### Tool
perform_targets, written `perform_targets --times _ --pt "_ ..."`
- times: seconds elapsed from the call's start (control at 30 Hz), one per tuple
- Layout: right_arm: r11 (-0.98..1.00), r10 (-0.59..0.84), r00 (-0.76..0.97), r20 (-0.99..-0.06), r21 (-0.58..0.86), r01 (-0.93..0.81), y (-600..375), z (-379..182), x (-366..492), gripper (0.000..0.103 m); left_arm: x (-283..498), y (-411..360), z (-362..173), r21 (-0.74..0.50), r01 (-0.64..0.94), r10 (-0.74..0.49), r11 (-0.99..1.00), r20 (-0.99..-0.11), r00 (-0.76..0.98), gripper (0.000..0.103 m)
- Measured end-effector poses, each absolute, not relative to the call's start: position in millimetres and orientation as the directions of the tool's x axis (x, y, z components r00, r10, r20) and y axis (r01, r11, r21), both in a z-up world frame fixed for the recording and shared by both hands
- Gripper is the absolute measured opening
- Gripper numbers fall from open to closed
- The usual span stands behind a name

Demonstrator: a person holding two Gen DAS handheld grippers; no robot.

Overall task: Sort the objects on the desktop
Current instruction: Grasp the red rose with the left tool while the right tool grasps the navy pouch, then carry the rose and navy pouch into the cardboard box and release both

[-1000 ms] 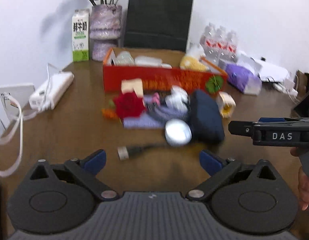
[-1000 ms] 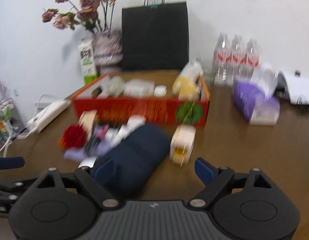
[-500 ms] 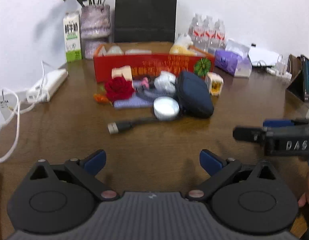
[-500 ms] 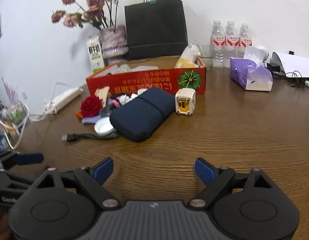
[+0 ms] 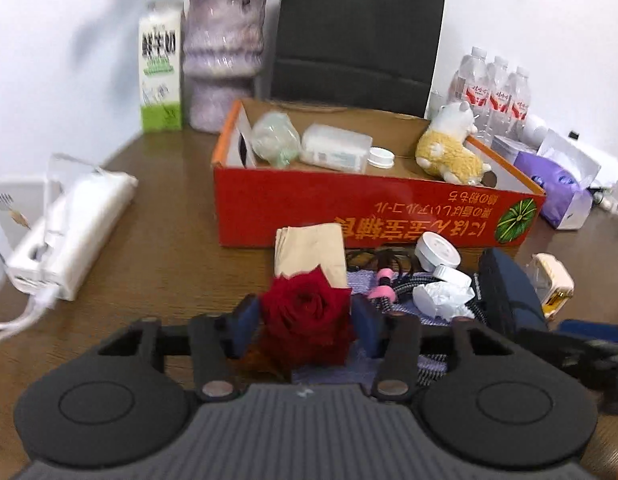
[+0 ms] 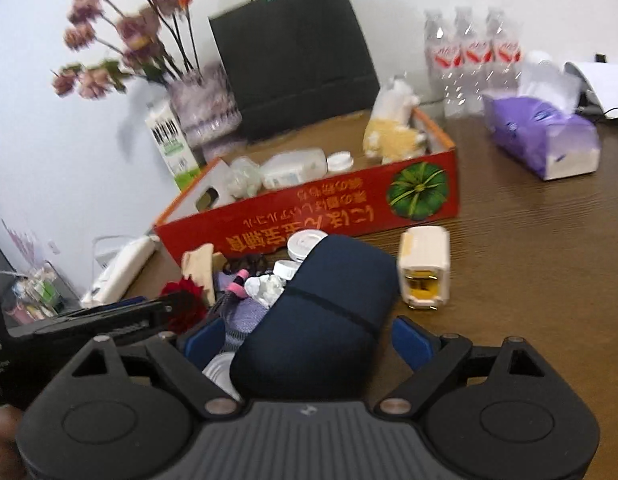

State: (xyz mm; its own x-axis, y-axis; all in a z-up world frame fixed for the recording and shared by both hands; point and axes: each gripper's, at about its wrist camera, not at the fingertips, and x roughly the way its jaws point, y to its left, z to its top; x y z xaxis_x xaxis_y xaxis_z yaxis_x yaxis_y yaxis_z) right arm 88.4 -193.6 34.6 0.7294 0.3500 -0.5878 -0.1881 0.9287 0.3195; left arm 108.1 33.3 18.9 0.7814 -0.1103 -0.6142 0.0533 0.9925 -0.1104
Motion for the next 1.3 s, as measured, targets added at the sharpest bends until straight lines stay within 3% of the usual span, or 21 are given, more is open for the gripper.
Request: perform_targets --times 0.1,0.3,0.57,0.6,0.63,0.67,0.87,0.9,0.93,0.97,1.03,1.1,1.3 --pt "0.948 0.303 0.719 -0.626 0.277 -0.159 -181 25 102 0.083 102 39 24 -0.139 0.057 -0.128 0.989 -0.585 0.801 0.036" --pt "0.954 0.289 0.731 -0.619 0.248 -0.168 -183 25 95 0.07 73 57 63 -0.238 0.077 -0.193 0.968 -0.512 0.837 0.034" --pt "0.966 0.259 0.767 -0.587 0.138 -0.221 -209 41 34 0.059 -2 35 68 -0.247 0.124 -0.251 0.961 -0.596 0.762 0.034" --pt "0.967 0.249 0.766 -0.593 0.113 -0.227 -213 41 24 0.055 -15 27 64 -0.251 0.155 -0.279 0.956 -0.601 0.749 0.034" --pt "0.968 0.238 0.761 -0.604 0.088 -0.233 -216 39 15 0.038 -28 19 59 -0.248 0.177 -0.296 0.952 -0.612 0.734 0.034" --pt "0.969 0.228 0.757 -0.612 0.065 -0.24 -220 38 5 0.034 -39 10 54 -0.236 0.192 -0.301 0.952 -0.628 0.718 0.034" --pt "0.961 0.25 0.732 -0.633 0.073 -0.265 -248 37 -37 0.033 -76 -15 34 -0.149 0.241 -0.278 0.959 -0.658 0.699 0.039" --pt "0.96 0.245 0.733 -0.635 0.056 -0.273 -248 39 -41 0.034 -78 -14 32 -0.147 0.24 -0.276 0.96 -0.654 0.704 0.047" --pt "0.962 0.236 0.739 -0.631 0.044 -0.27 -248 42 -43 0.046 -77 -14 31 -0.143 0.238 -0.272 0.961 -0.654 0.706 0.054" --pt "0.966 0.227 0.747 -0.625 0.047 -0.253 -249 45 -44 0.076 -79 -14 29 -0.139 0.227 -0.262 0.964 -0.651 0.712 0.065" --pt "0.97 0.232 0.778 -0.584 0.084 -0.227 -252 50 -41 0.102 -77 -12 29 -0.131 0.222 -0.254 0.966 -0.636 0.729 0.072" --pt "0.967 0.251 0.793 -0.555 0.113 -0.227 -252 50 -33 0.099 -75 -14 25 -0.117 0.227 -0.248 0.967 -0.641 0.726 0.075" --pt "0.975 0.202 0.748 -0.632 0.061 -0.212 -222 28 11 0.089 -73 -9 15 -0.129 0.231 -0.259 0.964 -0.643 0.721 0.078"
